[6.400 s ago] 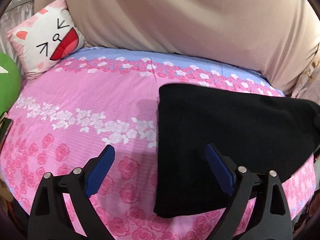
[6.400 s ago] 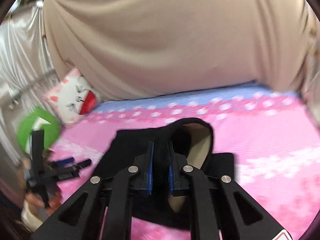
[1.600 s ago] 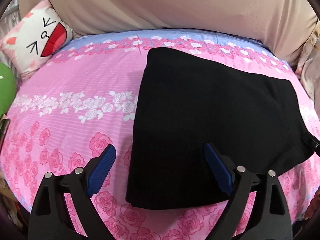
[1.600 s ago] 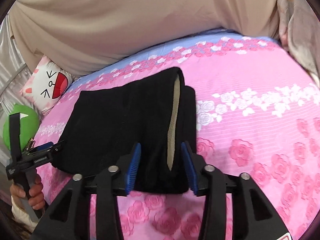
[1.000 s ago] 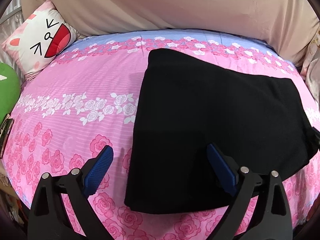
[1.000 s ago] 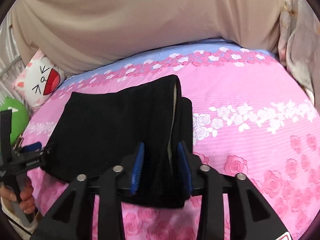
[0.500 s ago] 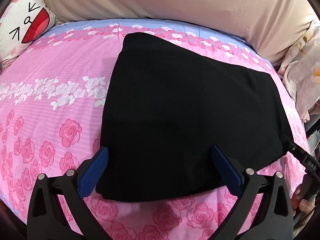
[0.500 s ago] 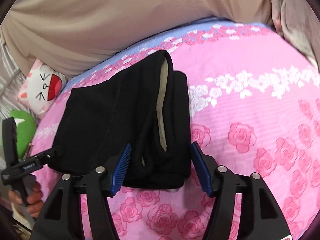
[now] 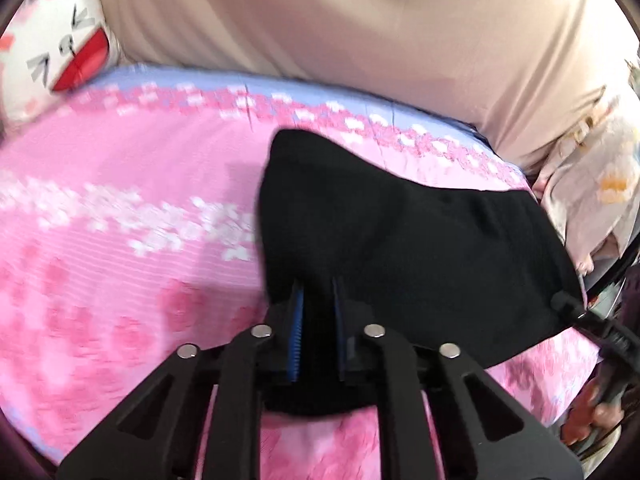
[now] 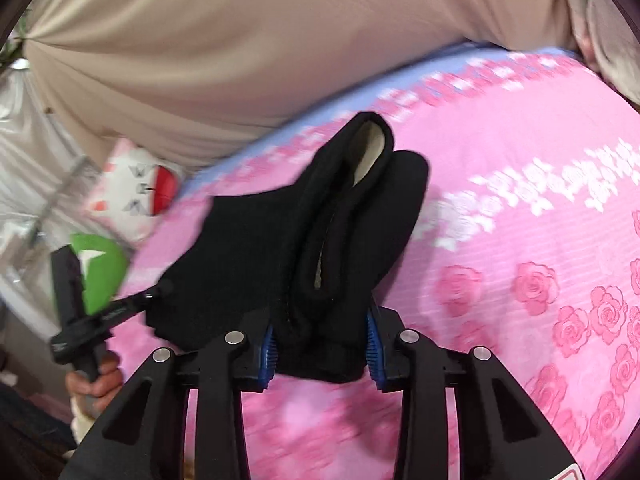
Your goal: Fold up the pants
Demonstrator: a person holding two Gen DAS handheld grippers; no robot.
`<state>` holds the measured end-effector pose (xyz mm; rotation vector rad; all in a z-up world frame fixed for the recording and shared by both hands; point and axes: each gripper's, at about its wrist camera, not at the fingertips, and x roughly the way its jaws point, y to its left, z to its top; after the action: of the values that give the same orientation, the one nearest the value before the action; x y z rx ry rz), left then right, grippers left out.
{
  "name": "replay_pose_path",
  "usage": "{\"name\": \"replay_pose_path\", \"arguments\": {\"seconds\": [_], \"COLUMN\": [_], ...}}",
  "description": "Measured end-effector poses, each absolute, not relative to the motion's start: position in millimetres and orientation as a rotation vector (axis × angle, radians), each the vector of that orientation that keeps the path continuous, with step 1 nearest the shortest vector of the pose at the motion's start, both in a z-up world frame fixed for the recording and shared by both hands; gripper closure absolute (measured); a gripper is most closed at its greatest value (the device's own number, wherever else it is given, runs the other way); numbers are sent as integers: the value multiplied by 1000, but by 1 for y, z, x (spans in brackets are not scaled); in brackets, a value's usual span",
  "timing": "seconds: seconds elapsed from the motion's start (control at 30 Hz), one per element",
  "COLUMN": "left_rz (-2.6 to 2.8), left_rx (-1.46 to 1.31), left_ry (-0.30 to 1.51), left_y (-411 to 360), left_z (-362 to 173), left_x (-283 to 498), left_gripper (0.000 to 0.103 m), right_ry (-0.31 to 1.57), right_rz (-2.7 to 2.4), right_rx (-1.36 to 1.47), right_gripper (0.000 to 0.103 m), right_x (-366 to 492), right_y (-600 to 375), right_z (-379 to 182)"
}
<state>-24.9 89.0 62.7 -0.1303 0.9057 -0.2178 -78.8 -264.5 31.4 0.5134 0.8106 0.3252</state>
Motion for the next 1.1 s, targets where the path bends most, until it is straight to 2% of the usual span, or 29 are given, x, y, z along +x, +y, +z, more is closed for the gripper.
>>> {"name": "replay_pose_path", "arguments": {"seconds": [0.1, 0.17, 0.23, 0.3, 0.33, 0.43, 0.47, 0.5, 0.63, 0.67, 0.7, 0.73, 0.77, 0.8, 0.97, 1.03, 1.1], "left_rz": [-188, -140, -107, -112, -133, -214, -231, -244, -286, -289, -283, -282, -309, -311, -359, -320, -278], "left_rx": [-85, -40, -40, -160, -226, -323, -331, -339, -404, -379, -376, -390, -406, -409, -346, -254, -194], "left_ry": [926, 945, 990, 1022, 1032, 1021, 1016, 1016, 1048, 1026, 1057, 1055, 1057, 1050, 998, 1024, 1113], "left_y": [100, 103, 108, 120, 127, 132, 128, 123, 110, 105, 103, 104, 107, 110, 113, 106, 100], "left_z": [76, 67, 47, 35, 31, 31, 31, 27, 3, 3, 0, 2, 8, 17, 75, 73, 40], "left_x": [-46, -51, -48, -44, -42, -43, -43, -38, -15, -12, -8, -8, -10, -13, -57, -72, -70], "left_gripper": [101, 97, 81, 28, 22, 18, 11, 10, 13, 41, 51, 66, 76, 81, 83, 76, 60], "right_ry": [817, 871, 931, 908, 910, 906, 907, 909, 891, 886, 884, 880, 874, 862, 809, 831, 902], "right_rz": [332, 288, 208, 207, 211, 203, 203, 205, 215, 216, 218, 227, 234, 246, 344, 334, 294], "right_rx": [482, 456, 435, 508, 539, 506, 503, 505, 536, 538, 538, 533, 529, 524, 528, 497, 472], "right_gripper": [69, 64, 53, 51, 48, 45, 44, 43, 45, 46, 53, 59, 63, 64, 66, 60, 53], "right_x": [-104, -110, -108, -108, -107, -105, -103, -101, -94, -92, -91, -88, -87, -87, -103, -112, -114], "right_y": [-257, -257, -262, -274, -279, -273, -272, -270, -269, -268, -268, -266, -265, -265, -272, -273, -275], "right_z": [41, 25, -2, -16, -17, -10, -10, -11, -17, -17, -17, -14, -11, -3, 33, 31, 8]}}
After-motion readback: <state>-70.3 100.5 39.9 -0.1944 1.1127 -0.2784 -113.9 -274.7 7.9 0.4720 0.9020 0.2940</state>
